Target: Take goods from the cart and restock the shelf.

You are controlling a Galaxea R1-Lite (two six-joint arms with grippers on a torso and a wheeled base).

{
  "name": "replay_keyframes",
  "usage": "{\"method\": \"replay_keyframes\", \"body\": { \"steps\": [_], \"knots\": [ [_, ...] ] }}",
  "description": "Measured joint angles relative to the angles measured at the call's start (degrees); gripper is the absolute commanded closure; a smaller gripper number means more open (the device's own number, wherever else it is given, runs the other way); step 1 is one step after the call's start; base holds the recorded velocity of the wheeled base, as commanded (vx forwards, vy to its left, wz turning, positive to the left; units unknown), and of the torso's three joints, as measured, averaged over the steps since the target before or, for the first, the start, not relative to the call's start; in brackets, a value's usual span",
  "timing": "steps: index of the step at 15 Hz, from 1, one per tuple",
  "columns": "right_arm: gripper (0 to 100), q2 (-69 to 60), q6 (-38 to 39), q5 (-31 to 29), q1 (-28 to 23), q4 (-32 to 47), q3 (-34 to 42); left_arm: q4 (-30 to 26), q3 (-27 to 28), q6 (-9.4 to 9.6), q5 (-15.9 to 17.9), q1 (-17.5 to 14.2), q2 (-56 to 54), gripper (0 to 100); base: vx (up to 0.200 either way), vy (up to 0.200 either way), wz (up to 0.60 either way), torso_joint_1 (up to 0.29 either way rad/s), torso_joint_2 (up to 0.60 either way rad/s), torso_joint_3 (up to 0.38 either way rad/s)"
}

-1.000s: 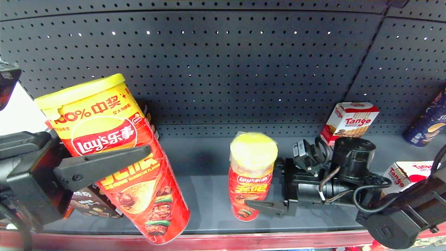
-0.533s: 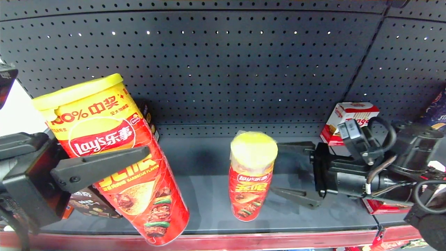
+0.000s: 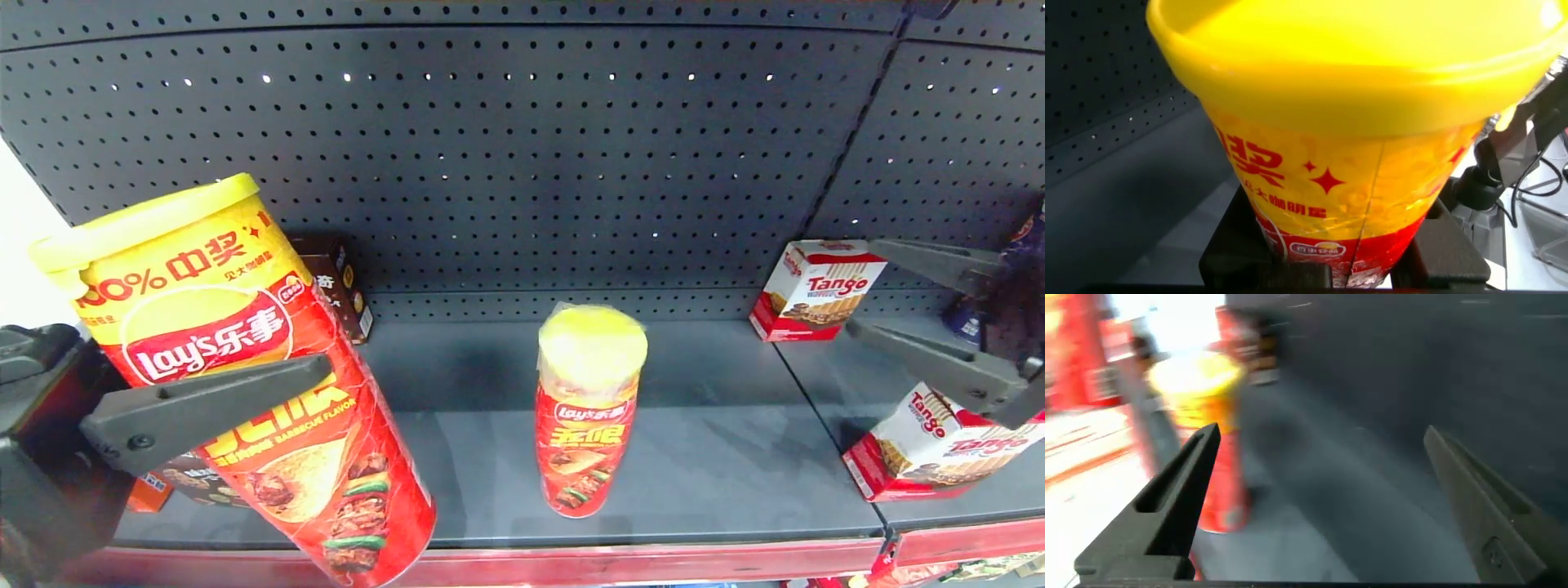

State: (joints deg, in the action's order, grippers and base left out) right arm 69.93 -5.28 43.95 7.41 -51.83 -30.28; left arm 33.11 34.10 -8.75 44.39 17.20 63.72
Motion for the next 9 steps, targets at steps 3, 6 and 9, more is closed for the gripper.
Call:
{"method": "replay_keyframes", "body": {
  "steps": [3,6,9],
  "knots": [
    [0,-7.06,3.21,-1.67,-6.68,0.44,4.92,0.01,0.16,0.13,-0.21,0.18,-0.50,100,0.000,0.000,0.00,0.000,0.00,0.000],
    [0,-17.14,4.66,-2.65,-15.31,4.07,14.14,0.06,0.46,0.24,-0.16,0.55,-0.71,100,0.000,0.000,0.00,0.000,0.00,0.000],
    [0,-29.18,5.17,-6.86,-23.11,14.47,21.91,0.01,0.52,0.24,-0.10,0.66,-0.74,100,0.000,0.000,0.00,0.000,0.00,0.000]
  ]
}}
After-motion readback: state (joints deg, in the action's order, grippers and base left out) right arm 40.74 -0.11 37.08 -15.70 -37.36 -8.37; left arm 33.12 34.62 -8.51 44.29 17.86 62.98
